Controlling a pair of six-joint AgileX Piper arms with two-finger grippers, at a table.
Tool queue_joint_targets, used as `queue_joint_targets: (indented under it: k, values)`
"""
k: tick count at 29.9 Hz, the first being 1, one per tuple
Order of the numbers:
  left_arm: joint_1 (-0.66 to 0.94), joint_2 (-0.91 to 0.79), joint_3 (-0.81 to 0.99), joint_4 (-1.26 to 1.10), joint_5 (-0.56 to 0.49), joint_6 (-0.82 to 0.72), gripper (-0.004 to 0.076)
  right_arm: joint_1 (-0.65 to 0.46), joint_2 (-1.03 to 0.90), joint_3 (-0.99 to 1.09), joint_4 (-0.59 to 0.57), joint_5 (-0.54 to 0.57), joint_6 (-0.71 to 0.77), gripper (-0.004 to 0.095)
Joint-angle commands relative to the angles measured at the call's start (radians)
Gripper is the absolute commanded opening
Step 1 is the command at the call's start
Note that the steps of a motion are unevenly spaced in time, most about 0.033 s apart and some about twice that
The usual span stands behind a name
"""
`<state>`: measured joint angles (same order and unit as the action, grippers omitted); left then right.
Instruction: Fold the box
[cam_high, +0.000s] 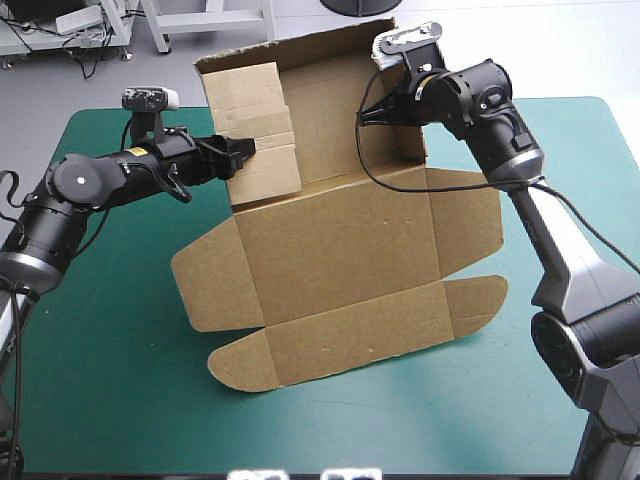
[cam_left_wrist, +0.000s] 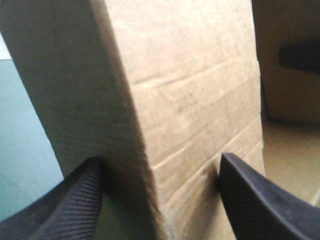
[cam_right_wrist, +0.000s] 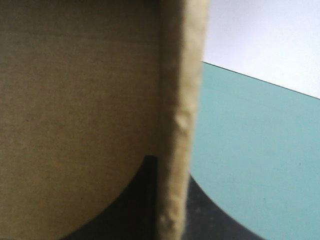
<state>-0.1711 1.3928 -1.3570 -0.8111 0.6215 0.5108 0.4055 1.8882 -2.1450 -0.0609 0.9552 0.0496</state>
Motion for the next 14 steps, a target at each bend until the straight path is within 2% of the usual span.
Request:
queue_joint_targets:
  k: [1, 5, 14]
  values:
    - [-0.069, -0.033, -0.032, 0.078, -0.149, -0.114, 0.0447, 0.013, -0.05, -0.031, 0.094, -0.083, -0.009, -0.0017]
    - [-0.117, -0.011, -0.032, 0.246, -0.201, -0.257, 0.0408, 0.013, -0.05, -0.031, 0.179, -0.057, -0.057, -0.0017]
    - [-0.119, 0.054, -0.032, 0.245, -0.226, -0.293, 0.0408, 0.013, -0.05, -0.031, 0.444, -0.058, -0.174, -0.0017]
